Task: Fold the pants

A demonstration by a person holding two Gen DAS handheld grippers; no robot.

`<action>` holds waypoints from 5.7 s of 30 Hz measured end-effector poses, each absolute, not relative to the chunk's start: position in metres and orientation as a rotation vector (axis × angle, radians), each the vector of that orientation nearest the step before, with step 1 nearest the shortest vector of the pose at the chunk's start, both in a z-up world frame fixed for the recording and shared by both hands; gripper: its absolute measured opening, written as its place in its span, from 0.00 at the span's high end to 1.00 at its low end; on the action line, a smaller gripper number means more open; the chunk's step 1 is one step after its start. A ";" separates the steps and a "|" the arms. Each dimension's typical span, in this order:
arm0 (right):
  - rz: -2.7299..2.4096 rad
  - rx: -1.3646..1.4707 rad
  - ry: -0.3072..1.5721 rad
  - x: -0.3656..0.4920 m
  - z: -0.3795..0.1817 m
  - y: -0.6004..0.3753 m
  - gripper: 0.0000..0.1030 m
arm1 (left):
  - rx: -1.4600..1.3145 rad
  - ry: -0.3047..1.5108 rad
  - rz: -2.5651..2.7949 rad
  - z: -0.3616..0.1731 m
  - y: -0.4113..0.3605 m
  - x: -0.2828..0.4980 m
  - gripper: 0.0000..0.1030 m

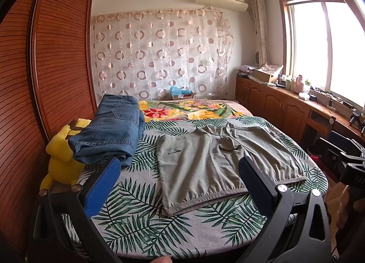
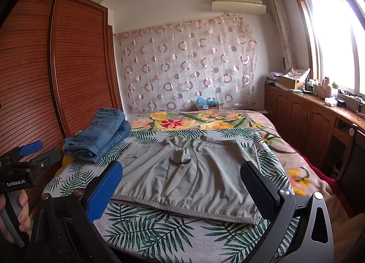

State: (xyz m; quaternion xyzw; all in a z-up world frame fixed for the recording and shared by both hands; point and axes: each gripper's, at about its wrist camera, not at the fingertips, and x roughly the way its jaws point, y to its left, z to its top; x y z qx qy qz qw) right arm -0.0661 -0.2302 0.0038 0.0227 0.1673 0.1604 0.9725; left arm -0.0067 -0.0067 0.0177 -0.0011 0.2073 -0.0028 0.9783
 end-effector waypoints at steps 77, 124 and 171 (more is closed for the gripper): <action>0.271 0.017 0.723 -0.039 -0.007 -0.287 0.89 | -0.023 0.808 -0.191 -0.108 0.018 0.063 0.87; 0.311 0.021 0.643 -0.040 -0.001 -0.296 0.62 | -0.028 0.658 -0.268 -0.040 0.016 0.016 0.91; 0.235 0.086 0.645 -0.014 -0.014 -0.317 0.41 | 0.107 0.597 -0.640 0.019 -0.163 0.087 0.91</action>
